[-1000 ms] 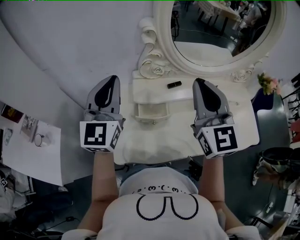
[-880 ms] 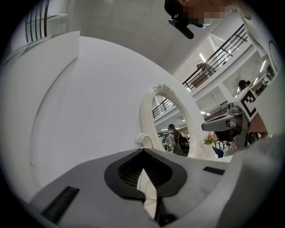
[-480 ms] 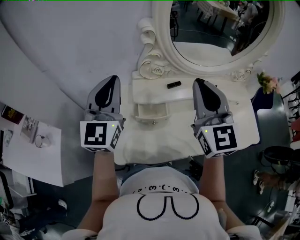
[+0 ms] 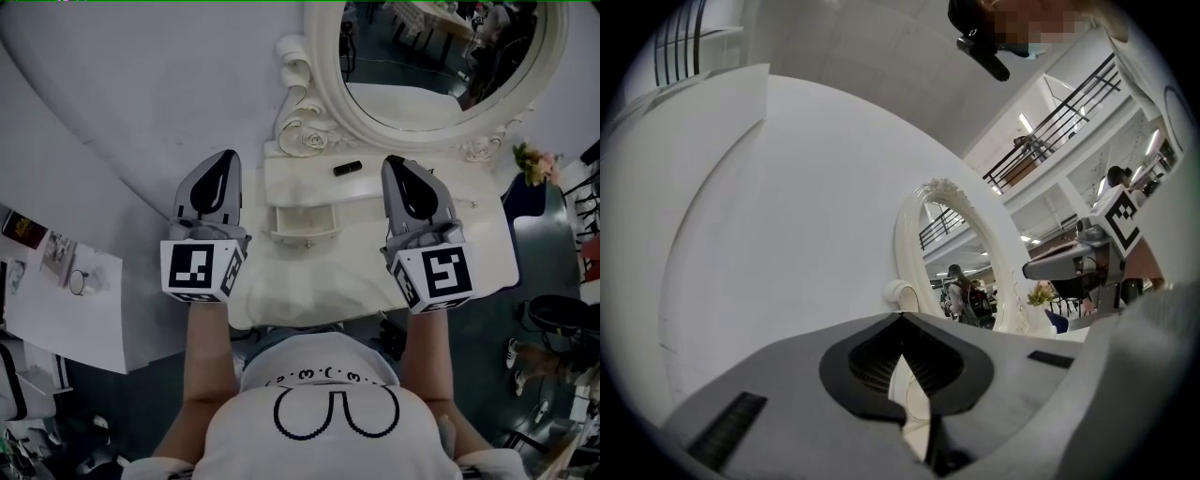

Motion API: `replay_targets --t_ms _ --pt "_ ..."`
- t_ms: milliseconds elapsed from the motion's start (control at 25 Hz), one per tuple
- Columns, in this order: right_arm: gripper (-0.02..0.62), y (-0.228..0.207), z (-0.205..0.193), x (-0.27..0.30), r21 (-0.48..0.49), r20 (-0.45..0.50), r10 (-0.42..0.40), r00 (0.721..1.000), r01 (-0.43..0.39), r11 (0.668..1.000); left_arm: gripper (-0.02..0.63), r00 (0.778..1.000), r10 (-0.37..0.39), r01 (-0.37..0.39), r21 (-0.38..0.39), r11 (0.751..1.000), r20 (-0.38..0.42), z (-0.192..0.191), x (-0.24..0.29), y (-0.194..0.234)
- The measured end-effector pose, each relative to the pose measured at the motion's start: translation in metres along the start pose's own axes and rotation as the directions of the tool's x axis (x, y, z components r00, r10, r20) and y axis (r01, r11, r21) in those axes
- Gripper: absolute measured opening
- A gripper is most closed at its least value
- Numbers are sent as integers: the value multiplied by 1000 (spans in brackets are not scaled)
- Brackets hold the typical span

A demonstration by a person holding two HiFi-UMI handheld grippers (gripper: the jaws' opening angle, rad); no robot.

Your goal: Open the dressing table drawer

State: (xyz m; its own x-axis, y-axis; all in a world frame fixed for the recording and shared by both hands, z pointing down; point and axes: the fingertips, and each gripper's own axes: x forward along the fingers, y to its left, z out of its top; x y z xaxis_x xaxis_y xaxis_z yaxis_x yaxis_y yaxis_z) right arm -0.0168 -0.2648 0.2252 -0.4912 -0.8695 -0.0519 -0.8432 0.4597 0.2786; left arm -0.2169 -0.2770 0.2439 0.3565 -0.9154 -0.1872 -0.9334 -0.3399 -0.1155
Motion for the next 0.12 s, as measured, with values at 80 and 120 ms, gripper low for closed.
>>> replay_targets --t_ms 80,120 --pt "-3 0 -1 1 -4 -3 4 1000 -4 1000 -2 1000 -1 1 0 1000 -2 -1 1 -1" --pt "-3 0 -1 2 -6 -4 6 1000 -6 1000 -2 1000 -2 2 0 1000 -3 -2 1 -1"
